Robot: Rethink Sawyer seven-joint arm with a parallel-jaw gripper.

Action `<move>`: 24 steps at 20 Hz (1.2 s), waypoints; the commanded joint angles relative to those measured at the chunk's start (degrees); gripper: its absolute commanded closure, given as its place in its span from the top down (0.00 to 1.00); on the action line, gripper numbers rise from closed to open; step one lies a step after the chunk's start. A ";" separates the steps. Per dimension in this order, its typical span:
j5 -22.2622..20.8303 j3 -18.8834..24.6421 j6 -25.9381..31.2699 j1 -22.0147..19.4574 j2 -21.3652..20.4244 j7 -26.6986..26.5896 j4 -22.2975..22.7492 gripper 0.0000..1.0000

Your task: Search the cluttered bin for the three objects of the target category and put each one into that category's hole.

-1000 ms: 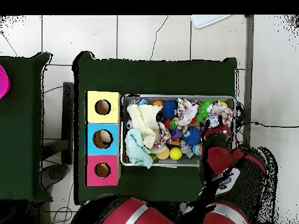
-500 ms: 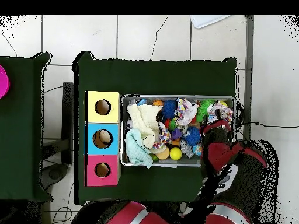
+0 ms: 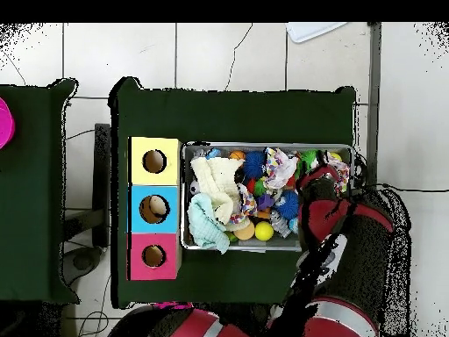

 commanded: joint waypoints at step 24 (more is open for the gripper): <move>-8.44 44.64 34.88 -20.97 -3.56 9.15 6.81 1.00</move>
